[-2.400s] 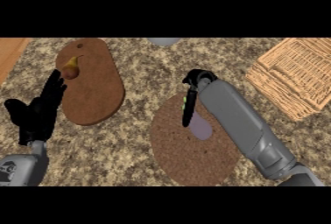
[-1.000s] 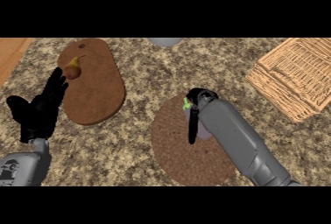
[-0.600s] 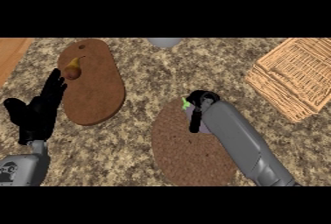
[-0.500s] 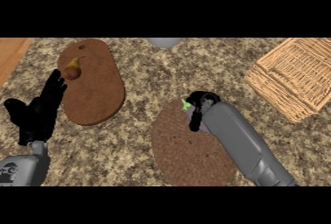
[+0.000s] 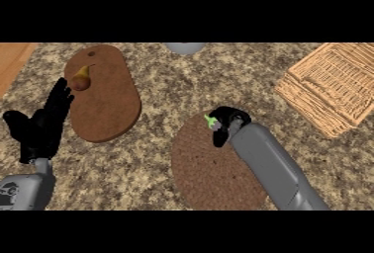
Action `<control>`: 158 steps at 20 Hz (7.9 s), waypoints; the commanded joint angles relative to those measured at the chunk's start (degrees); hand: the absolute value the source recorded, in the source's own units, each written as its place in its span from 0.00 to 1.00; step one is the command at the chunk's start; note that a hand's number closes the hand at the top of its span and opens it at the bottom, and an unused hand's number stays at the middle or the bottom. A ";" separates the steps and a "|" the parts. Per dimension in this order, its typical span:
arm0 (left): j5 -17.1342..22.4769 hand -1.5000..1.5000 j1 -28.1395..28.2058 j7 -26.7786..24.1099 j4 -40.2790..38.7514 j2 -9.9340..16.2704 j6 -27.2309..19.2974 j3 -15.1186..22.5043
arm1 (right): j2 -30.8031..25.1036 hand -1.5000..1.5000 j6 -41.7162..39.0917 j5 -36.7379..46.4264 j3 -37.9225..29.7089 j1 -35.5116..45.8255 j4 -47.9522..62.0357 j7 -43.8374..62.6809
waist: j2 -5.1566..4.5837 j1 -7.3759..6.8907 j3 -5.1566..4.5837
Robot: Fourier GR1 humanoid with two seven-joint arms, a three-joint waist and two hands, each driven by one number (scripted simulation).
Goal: Pick the eggplant from the placemat and place it in the basket
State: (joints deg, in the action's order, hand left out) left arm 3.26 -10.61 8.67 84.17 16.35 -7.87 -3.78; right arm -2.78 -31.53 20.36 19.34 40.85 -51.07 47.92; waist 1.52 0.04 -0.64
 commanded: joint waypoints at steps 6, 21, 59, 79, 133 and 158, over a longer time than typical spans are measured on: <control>0.14 0.50 -0.86 -0.38 -0.41 -0.39 0.28 0.10 | 2.68 1.00 43.31 11.03 -6.06 -5.83 -5.28 -12.97 | -2.38 0.01 0.96; -1.00 0.50 -0.75 0.31 -0.05 -1.17 -0.32 -0.24 | 2.78 1.00 79.98 13.84 0.00 2.20 -9.98 -14.45 | -1.29 -0.18 0.59; -2.85 0.50 -1.71 1.70 1.91 -2.48 2.59 0.03 | -23.21 1.00 67.82 16.51 -29.95 30.94 32.90 -18.83 | -2.28 -2.22 0.68; -2.77 0.50 -1.50 -0.25 -0.10 -3.50 3.20 -0.76 | -33.05 1.00 64.08 31.43 -17.04 24.49 40.24 -34.56 | -2.56 -2.71 0.51; -4.22 0.50 -1.93 -1.52 0.01 -4.55 3.90 -1.13 | -35.80 1.00 48.16 35.03 -16.70 21.11 48.95 -31.21 | -3.18 -3.84 0.86; -4.03 0.50 -4.39 0.35 -1.50 -3.89 3.47 -3.15 | -35.38 0.00 61.73 21.57 -30.68 21.99 41.45 -27.16 | -2.91 -2.50 0.82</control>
State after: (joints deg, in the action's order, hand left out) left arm -1.02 -12.76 8.95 85.14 11.80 -4.02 -5.38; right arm -38.30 25.82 44.93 -8.07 62.31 -7.93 20.93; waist -1.39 -3.06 0.22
